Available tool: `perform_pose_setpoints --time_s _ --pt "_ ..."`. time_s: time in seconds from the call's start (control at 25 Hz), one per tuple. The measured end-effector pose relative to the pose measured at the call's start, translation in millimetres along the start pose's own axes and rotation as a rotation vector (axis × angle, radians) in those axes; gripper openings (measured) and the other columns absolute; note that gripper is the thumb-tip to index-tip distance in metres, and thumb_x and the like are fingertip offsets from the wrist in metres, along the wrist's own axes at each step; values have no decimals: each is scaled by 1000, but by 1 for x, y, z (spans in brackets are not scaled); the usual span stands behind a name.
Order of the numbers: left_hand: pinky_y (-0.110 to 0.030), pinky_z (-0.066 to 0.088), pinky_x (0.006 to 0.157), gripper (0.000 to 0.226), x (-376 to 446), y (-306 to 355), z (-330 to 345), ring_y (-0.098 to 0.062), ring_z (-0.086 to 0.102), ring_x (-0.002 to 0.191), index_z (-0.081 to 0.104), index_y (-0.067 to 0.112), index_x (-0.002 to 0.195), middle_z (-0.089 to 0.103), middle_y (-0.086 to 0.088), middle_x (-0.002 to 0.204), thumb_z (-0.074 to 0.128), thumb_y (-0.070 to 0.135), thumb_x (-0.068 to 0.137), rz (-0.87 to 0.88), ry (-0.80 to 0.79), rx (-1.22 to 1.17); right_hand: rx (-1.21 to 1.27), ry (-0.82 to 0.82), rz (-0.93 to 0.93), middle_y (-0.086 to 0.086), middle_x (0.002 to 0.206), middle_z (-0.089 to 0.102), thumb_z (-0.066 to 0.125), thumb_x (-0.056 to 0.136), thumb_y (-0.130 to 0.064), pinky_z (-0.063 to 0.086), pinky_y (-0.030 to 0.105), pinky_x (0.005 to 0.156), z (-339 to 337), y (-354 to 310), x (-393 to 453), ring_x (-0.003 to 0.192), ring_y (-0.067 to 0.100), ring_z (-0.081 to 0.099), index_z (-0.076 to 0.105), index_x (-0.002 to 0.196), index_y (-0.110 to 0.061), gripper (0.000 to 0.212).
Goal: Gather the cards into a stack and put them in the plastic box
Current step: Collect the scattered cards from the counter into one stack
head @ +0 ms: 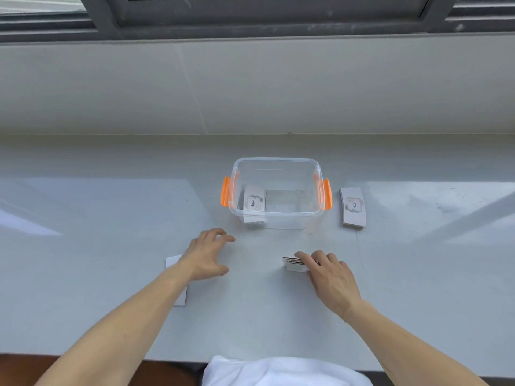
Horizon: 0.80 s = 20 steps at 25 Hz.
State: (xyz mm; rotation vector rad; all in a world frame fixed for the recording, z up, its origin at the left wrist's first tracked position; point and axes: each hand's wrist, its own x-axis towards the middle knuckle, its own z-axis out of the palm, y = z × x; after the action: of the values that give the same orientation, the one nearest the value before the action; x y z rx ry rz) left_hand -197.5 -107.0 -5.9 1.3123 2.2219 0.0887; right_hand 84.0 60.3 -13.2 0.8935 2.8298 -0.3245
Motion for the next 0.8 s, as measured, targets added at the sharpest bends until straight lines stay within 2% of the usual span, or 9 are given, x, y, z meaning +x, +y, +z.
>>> perform_pose_setpoints --time_s 0.12,0.24,0.4,0.56,0.68,0.8 --pt "-39 33 106 96 -23 -61 -18 -21 28 134 29 39 141 29 6 144 70 47 54 -131 -92 164 -13 1 -2 -5 104 55 49 93 -15 42 36 63 -2 0 0 82 26 48 34 134 -43 52" --pt "-35 38 94 105 -44 -91 -16 -18 33 127 25 40 142 29 9 140 73 51 49 -216 -136 172 -18 -5 5 -5 105 55 50 91 -15 44 36 64 -2 -3 -1 84 26 49 36 133 -42 52" --pt "-31 39 82 96 -44 -91 -10 -17 38 116 31 39 137 37 8 123 75 48 52 -227 -89 173 -10 6 14 -4 106 56 48 92 -19 45 38 65 -2 -5 -1 85 27 50 39 132 -40 46" --pt "-31 41 71 73 -40 -86 -14 -17 38 104 40 33 119 34 7 106 77 40 56 -270 -129 164 -6 5 7 -5 108 55 49 91 -25 45 37 66 -1 -6 -3 87 26 50 37 131 -40 44" --pt "-36 46 73 49 -30 -71 -19 -20 44 96 42 25 110 35 1 107 71 26 71 -291 -77 -79 -4 10 7 -6 111 55 49 90 -32 45 36 69 0 -5 -6 92 25 51 38 130 -40 42" --pt "-33 42 73 29 -16 -41 -22 -22 50 90 42 17 104 47 -5 105 64 12 86 -239 150 -497 16 12 -6 -6 118 53 52 89 -40 46 36 73 3 -4 -7 103 25 51 37 131 -40 45"
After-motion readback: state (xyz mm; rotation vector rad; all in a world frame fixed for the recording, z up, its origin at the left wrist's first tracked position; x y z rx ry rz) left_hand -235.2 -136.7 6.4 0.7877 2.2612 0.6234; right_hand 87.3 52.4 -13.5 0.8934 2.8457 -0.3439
